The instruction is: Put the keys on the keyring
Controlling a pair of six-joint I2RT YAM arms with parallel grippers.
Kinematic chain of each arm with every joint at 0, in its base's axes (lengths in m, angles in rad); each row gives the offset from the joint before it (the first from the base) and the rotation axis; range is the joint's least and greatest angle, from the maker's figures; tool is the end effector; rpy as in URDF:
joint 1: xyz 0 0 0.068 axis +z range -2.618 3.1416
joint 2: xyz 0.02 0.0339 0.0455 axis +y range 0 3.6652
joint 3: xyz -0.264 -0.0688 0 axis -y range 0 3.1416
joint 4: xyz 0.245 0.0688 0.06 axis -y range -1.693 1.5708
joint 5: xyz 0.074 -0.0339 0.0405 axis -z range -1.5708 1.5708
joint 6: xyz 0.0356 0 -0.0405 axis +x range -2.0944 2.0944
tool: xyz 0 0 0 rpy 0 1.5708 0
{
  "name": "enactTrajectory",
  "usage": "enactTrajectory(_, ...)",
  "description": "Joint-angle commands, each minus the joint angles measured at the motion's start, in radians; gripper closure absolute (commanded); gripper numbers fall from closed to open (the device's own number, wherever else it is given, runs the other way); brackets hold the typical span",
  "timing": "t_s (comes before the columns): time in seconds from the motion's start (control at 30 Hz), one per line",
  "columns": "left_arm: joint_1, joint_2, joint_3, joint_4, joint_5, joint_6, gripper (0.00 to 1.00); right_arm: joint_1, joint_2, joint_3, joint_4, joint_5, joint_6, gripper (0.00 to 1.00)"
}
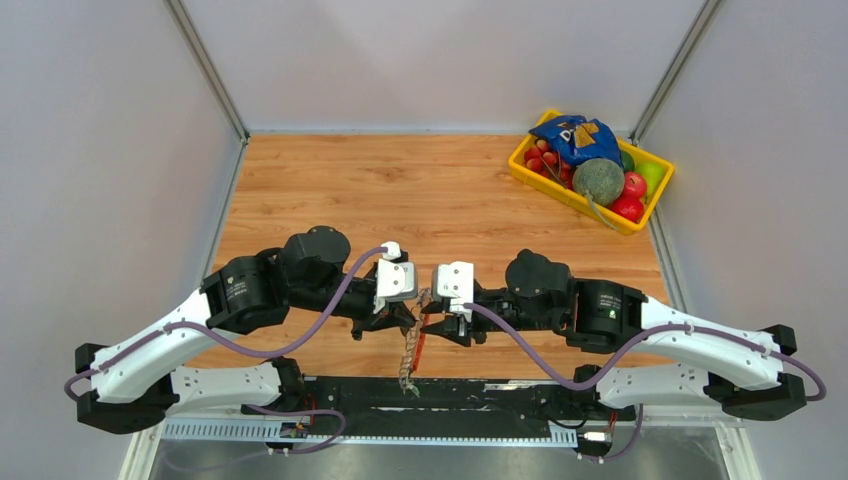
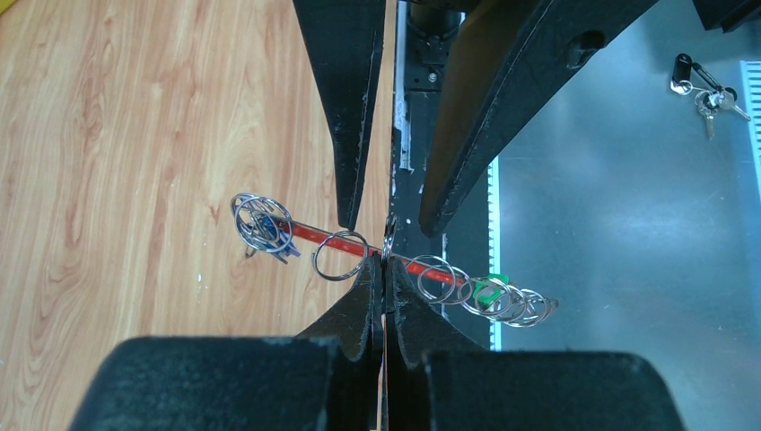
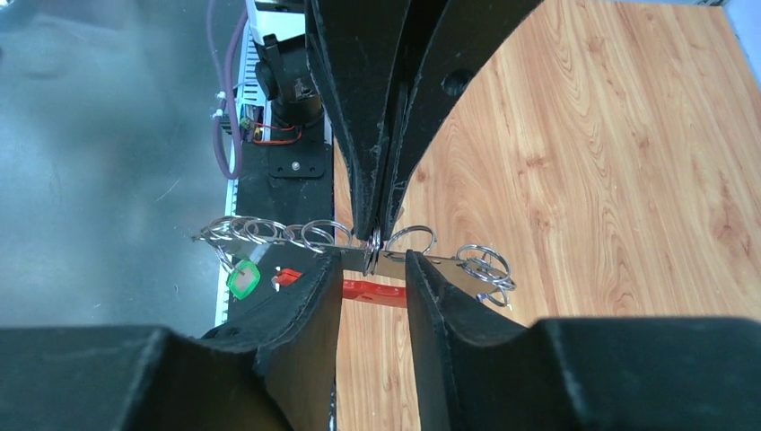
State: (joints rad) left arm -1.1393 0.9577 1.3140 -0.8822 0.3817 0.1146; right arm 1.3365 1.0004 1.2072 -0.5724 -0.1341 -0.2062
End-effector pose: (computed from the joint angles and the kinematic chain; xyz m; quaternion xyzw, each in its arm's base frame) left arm 0.0588 -0.1594 0.4174 0.5758 0.6335 -0.3835 0.3464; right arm 0.0434 0.2024 0.4057 -0.6003 0.5629 0.3495 0.4480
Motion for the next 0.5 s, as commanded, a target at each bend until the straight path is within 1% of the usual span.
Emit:
enactTrajectory(0.0, -0.004, -0.002, 0.015, 0.029, 0.018, 0.015, 1.0, 0.0, 0.008, -0.003, 0.072, -0.023, -0.016, 0.65)
enactTrajectory(0.27, -0.004, -0.01, 0.015, 0.034, 0.018, 0.015, 1.0, -0.001, 0.018, -0.013, 0.081, -0.036, -0.013, 0.74)
enactTrajectory(0.43, -0.004, -0.012, 0.014, 0.036, 0.018, 0.016, 1.0, -0.002, 0.029, -0.014, 0.082, -0.042, -0.013, 0.9)
enactTrajectory(0.47, -0.005, -0.013, 0.013, 0.038, 0.019, 0.015, 1.0, -0.002, 0.034, -0.014, 0.083, -0.043, -0.015, 0.96)
